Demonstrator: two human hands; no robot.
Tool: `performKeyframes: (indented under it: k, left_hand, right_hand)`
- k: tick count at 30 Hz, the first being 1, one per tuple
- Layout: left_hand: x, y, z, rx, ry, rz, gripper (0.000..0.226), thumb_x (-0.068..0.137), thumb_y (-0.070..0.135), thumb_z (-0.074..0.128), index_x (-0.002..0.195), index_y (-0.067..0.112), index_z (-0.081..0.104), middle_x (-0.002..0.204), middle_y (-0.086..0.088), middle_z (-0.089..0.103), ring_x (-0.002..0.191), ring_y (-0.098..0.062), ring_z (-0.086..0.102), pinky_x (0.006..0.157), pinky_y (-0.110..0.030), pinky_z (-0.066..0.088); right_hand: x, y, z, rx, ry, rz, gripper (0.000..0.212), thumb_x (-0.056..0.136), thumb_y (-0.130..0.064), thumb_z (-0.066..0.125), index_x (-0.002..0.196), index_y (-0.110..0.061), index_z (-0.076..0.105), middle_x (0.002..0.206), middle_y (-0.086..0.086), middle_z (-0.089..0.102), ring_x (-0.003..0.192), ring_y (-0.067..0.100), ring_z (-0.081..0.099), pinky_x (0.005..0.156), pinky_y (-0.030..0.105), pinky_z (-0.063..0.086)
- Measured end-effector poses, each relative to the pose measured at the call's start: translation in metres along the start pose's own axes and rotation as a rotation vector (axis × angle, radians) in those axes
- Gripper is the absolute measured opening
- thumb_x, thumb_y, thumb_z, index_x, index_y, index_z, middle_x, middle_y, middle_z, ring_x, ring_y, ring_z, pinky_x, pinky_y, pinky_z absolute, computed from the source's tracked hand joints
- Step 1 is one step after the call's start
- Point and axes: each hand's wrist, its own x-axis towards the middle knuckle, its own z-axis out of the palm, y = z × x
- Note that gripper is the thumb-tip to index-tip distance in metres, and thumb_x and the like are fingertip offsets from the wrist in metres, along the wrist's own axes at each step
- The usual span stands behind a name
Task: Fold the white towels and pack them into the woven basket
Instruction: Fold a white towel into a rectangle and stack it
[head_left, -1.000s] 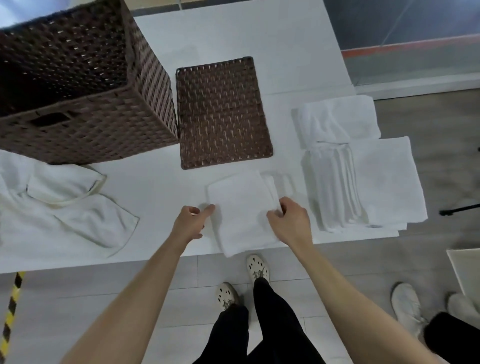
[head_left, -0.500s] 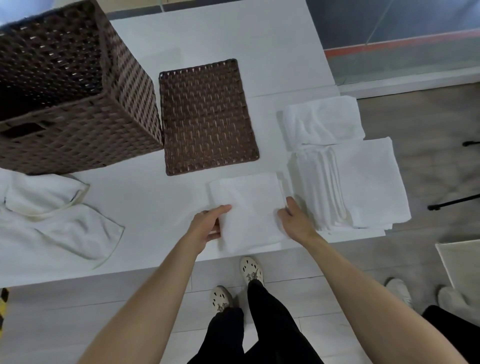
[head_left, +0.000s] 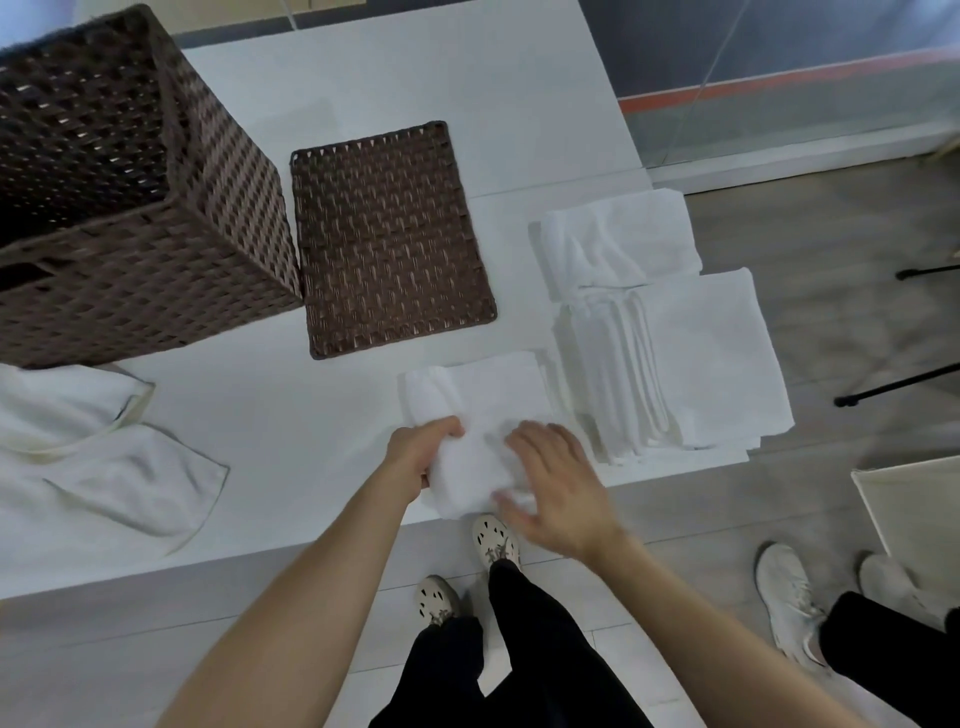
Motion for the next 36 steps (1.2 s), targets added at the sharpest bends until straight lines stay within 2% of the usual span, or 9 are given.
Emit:
performKeyframes:
  k: [3,7,12,16,19,22,25,28,36]
  left_hand:
    - [-0.007,0.01,-0.003,-0.032,-0.011,-0.008,0.077,0.051,0.025,0.091,0.122,0.007,0.07,0.111,-0.012,0.08,0.098,-0.032,0.078,0.082,-0.048,0.068]
    - [-0.012,0.017,-0.015,-0.072,0.003,-0.017,0.103,0.042,0.026,0.092,0.137,0.01,0.056,0.121,-0.015,0.074,0.097,-0.034,0.079,0.065,-0.048,0.067]
    - [-0.041,0.017,-0.059,-0.098,-0.065,0.099,0.06,0.089,0.035,0.071,0.141,0.011,0.054,0.132,-0.027,0.067,0.105,-0.039,0.077,0.078,-0.051,0.066]
    - [-0.053,-0.003,-0.107,0.578,0.181,0.864,0.09,0.085,0.016,0.08,0.162,0.025,0.036,0.159,0.002,0.045,0.146,-0.019,0.045,0.113,-0.034,0.043]
    - [-0.074,0.001,-0.109,0.662,0.082,1.204,0.097,0.076,0.035,0.09,0.16,0.02,0.045,0.161,0.011,0.049,0.151,-0.011,0.044,0.123,-0.026,0.035]
    - [-0.112,0.029,-0.104,0.43,0.045,1.152,0.067,0.079,0.045,0.083,0.14,0.025,0.064,0.132,0.019,0.071,0.121,0.002,0.066,0.099,-0.019,0.052]
    - [-0.13,0.039,-0.107,0.266,0.039,1.0,0.029,0.091,0.035,0.075,0.119,0.041,0.072,0.112,0.028,0.077,0.105,0.006,0.071,0.09,-0.023,0.055]
    - [-0.129,0.037,-0.101,-0.006,-0.06,0.744,0.018,0.099,0.021,0.07,0.111,0.031,0.078,0.106,0.012,0.082,0.104,-0.013,0.077,0.09,-0.036,0.06]
    - [-0.103,0.044,-0.069,-0.153,-0.18,0.409,0.063,0.076,0.048,0.08,0.133,0.022,0.071,0.12,-0.004,0.081,0.109,-0.03,0.078,0.092,-0.049,0.063]
  right_hand:
    - [-0.012,-0.009,0.016,-0.13,-0.217,-0.112,0.098,0.088,-0.056,0.074,0.161,-0.003,0.037,0.162,0.015,0.045,0.16,0.03,0.028,0.126,0.063,0.024]
    - [0.01,-0.008,0.03,-0.237,-0.168,-0.113,0.104,0.081,-0.019,0.083,0.164,0.003,0.024,0.152,0.019,0.053,0.155,0.036,0.036,0.122,0.07,0.025]
    - [0.057,-0.013,0.008,-0.096,-0.084,-0.178,0.072,0.075,-0.019,0.071,0.142,-0.001,0.054,0.124,0.01,0.067,0.112,0.032,0.065,0.111,0.049,0.045]
    - [0.1,-0.032,-0.032,0.052,-0.139,-0.104,0.044,0.088,-0.028,0.064,0.129,-0.013,0.06,0.106,0.003,0.069,0.09,0.029,0.067,0.079,0.04,0.053]
    - [0.129,-0.062,-0.073,0.149,-0.294,-0.065,0.041,0.09,-0.032,0.068,0.128,-0.02,0.061,0.096,0.001,0.07,0.081,0.028,0.065,0.067,0.035,0.047]
    - [0.155,-0.079,-0.122,0.28,-0.469,0.131,0.036,0.089,-0.047,0.079,0.12,-0.03,0.071,0.093,-0.007,0.073,0.084,0.021,0.066,0.073,0.03,0.046]
    - [0.144,-0.075,-0.157,1.047,-0.527,0.709,0.042,0.095,-0.061,0.064,0.11,-0.027,0.083,0.114,0.006,0.08,0.109,0.026,0.074,0.097,0.037,0.053]
    - [0.097,-0.072,-0.135,1.501,-0.366,0.903,0.058,0.093,-0.07,0.054,0.124,-0.028,0.08,0.14,0.009,0.07,0.128,0.025,0.067,0.111,0.045,0.047]
    - [0.048,-0.066,-0.132,1.374,-0.294,0.839,0.079,0.076,-0.055,0.089,0.141,-0.02,0.061,0.134,0.005,0.074,0.124,0.026,0.07,0.11,0.049,0.053]
